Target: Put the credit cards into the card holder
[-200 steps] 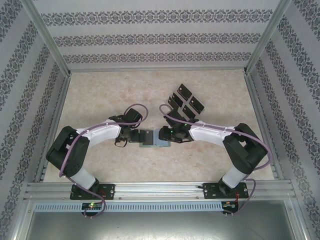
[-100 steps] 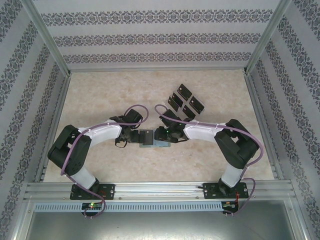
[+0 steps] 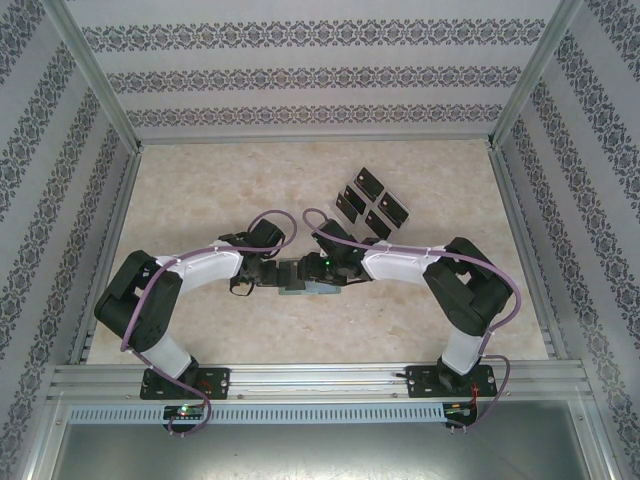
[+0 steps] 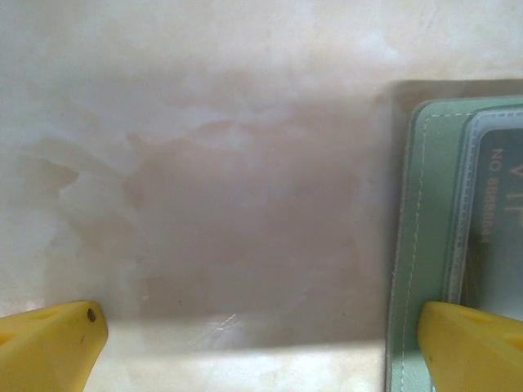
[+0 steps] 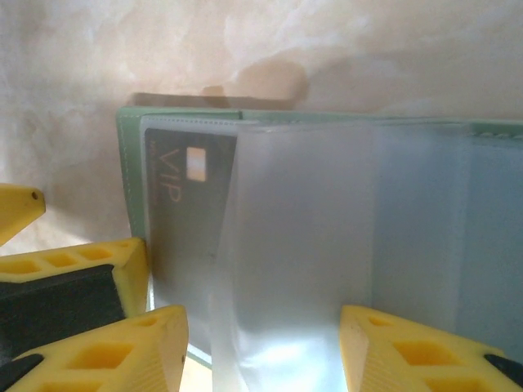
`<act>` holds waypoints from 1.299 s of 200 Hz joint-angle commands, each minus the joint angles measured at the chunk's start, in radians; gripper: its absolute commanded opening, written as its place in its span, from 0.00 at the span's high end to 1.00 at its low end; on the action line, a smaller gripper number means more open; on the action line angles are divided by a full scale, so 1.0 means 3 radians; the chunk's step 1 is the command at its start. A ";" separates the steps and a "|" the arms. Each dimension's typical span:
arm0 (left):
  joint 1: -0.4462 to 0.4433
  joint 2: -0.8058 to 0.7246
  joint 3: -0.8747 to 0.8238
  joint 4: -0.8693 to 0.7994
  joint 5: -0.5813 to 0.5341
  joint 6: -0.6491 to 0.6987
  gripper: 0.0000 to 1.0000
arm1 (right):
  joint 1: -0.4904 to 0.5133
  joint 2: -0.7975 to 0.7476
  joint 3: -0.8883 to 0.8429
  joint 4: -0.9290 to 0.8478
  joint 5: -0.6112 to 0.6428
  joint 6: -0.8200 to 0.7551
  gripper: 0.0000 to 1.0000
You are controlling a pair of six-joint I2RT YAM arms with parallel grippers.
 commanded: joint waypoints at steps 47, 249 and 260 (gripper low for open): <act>0.0028 0.0102 -0.0145 0.0145 0.0111 -0.0029 0.00 | 0.0064 -0.0257 -0.0047 0.0017 0.0031 0.0086 0.48; 0.0021 0.0087 -0.0127 0.0119 0.0093 -0.0030 0.00 | -0.0121 -0.0386 -0.0435 -0.0168 0.0422 0.0122 0.43; 0.0023 0.0091 -0.0126 0.0119 0.0093 -0.0030 0.00 | -0.0124 -0.0414 -0.0461 -0.0168 0.0431 0.0122 0.43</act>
